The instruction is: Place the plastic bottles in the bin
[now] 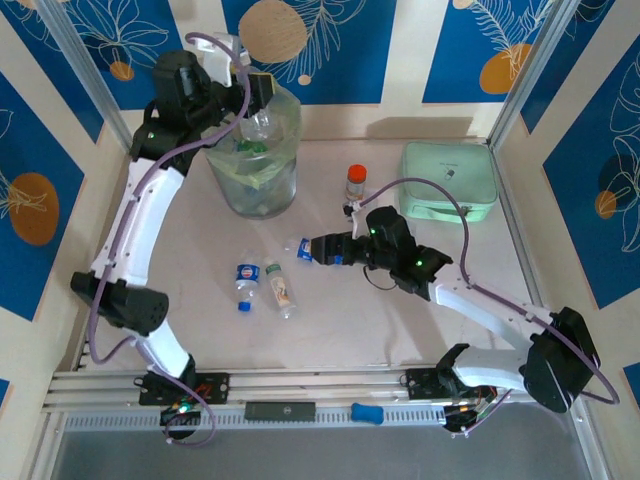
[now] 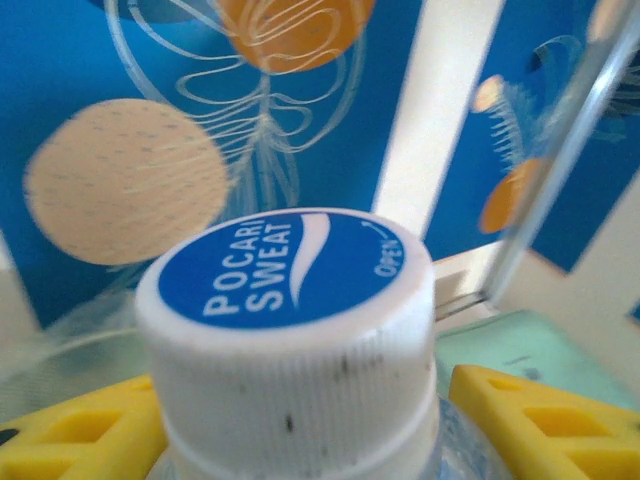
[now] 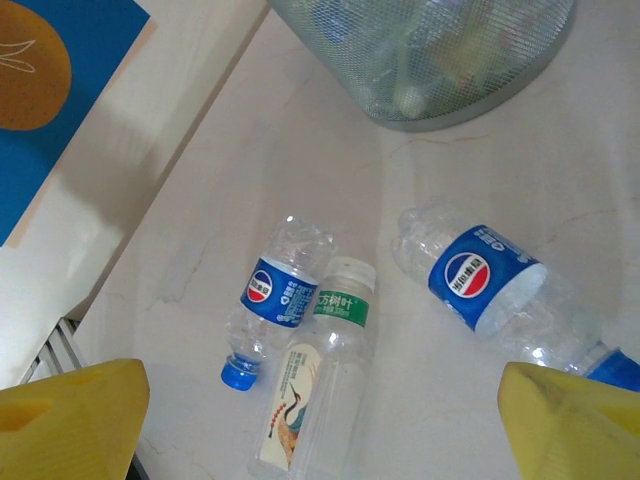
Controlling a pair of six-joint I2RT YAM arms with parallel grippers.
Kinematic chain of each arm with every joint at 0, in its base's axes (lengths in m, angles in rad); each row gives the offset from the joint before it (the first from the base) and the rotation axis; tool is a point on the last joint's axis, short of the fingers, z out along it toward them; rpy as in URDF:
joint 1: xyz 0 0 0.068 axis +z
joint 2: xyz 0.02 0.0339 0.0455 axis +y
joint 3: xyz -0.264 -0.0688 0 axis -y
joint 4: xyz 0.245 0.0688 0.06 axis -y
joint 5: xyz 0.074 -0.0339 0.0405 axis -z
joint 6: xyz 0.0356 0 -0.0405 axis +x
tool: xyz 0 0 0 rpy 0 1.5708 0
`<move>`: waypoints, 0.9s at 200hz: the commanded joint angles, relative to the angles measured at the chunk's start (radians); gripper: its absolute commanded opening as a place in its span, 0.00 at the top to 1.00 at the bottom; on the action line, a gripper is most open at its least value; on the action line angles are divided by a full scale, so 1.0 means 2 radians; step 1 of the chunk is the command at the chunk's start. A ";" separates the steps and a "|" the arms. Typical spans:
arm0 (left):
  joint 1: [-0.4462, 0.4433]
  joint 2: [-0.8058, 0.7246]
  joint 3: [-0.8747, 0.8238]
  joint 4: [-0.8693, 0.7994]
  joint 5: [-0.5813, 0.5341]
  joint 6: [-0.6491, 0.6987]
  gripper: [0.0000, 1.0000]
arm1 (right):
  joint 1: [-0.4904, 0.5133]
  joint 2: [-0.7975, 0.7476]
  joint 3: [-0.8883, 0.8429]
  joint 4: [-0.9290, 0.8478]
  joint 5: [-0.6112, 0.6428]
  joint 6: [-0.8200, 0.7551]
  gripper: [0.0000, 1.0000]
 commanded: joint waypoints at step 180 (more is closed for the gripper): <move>0.023 0.156 0.052 -0.093 -0.176 0.231 0.30 | -0.001 -0.059 0.004 -0.060 0.044 -0.009 0.09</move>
